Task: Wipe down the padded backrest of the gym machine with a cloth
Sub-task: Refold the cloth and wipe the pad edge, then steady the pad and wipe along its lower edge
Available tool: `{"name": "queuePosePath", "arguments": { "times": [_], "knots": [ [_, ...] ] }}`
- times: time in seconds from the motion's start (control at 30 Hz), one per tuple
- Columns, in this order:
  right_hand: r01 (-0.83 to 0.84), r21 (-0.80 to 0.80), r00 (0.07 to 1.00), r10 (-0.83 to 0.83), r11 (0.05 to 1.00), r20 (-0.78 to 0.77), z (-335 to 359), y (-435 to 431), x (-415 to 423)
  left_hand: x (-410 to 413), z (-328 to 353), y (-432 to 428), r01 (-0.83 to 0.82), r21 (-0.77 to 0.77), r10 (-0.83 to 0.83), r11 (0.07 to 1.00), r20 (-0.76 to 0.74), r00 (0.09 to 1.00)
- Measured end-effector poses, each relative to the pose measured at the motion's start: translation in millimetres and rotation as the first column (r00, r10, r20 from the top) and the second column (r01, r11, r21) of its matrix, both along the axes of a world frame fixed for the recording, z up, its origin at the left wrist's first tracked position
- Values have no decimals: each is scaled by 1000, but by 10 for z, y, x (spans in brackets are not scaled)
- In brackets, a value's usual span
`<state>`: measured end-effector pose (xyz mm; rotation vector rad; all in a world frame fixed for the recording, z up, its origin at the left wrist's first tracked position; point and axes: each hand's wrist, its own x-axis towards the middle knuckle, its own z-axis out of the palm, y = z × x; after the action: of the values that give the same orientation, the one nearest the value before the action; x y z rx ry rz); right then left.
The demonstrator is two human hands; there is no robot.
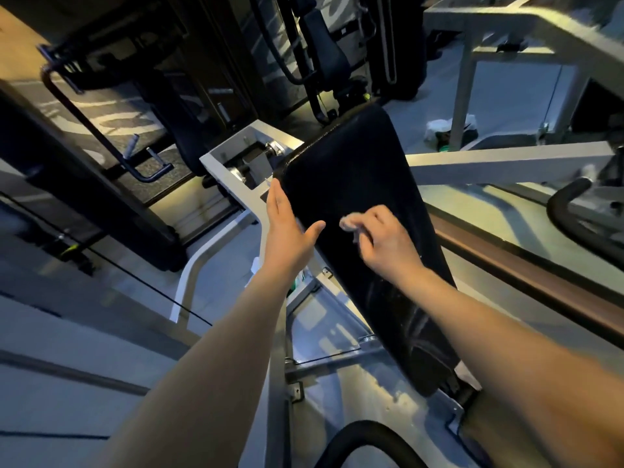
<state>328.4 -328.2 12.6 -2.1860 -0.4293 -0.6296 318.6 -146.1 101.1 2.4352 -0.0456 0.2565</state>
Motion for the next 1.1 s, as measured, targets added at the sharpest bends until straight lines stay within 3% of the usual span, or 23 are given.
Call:
{"name": "queuePosePath", "arguments": {
  "times": [0.13,0.27,0.4,0.57,0.67,0.77,0.83,0.97,1.1],
  "knots": [
    [88,47,996,-87,995,-20,233,72,333,1,-13,-61,-49,34,50,998,-20,999],
    [69,77,991,-59,995,-122,-465,200,-100,5,-34,-110,-72,6,73,997,-22,997],
    [-19,-52,959,3,998,-284,-837,102,-559,22,-72,-150,-83,-42,82,996,-14,997],
    [128,54,987,-122,990,-108,-195,-48,-15,0,-84,-104,-46,4,46,999,15,999],
    [210,102,970,-194,972,-148,-8,21,262,-8,-90,-63,-38,56,35,998,58,998],
    [257,161,954,-224,953,-198,-293,228,-35,-2,-126,-7,-81,172,59,982,129,990],
    [233,111,948,-200,966,-248,-606,270,-324,10,-157,16,-97,285,35,954,216,976],
    [132,25,939,-117,991,-324,-728,75,-376,89,-129,-28,-37,538,-181,842,347,920],
    [336,192,924,-284,922,-255,-258,-146,181,252,20,-136,44,673,-349,738,325,879]
  ]
}}
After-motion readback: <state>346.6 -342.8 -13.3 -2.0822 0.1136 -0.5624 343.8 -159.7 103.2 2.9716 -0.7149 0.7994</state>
